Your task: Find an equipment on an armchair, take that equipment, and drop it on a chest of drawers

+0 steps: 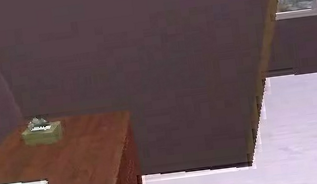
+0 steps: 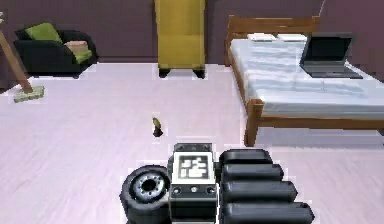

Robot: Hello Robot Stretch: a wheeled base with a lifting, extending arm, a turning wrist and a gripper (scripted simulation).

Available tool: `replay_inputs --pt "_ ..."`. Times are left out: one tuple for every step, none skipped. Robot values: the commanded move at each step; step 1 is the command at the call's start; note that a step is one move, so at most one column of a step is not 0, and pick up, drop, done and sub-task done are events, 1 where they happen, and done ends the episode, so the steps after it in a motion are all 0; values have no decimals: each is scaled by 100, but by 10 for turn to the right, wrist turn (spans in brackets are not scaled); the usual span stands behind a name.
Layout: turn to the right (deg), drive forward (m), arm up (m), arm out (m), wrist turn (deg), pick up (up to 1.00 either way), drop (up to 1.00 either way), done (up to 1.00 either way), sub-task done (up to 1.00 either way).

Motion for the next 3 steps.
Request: replay_inputs --pt "-450 0 0 0 0 0 0 0 0" --pt "-450 0 0 0 0 0 0 0 0" --pt "-450 0 0 0 0 0 0 0 0"
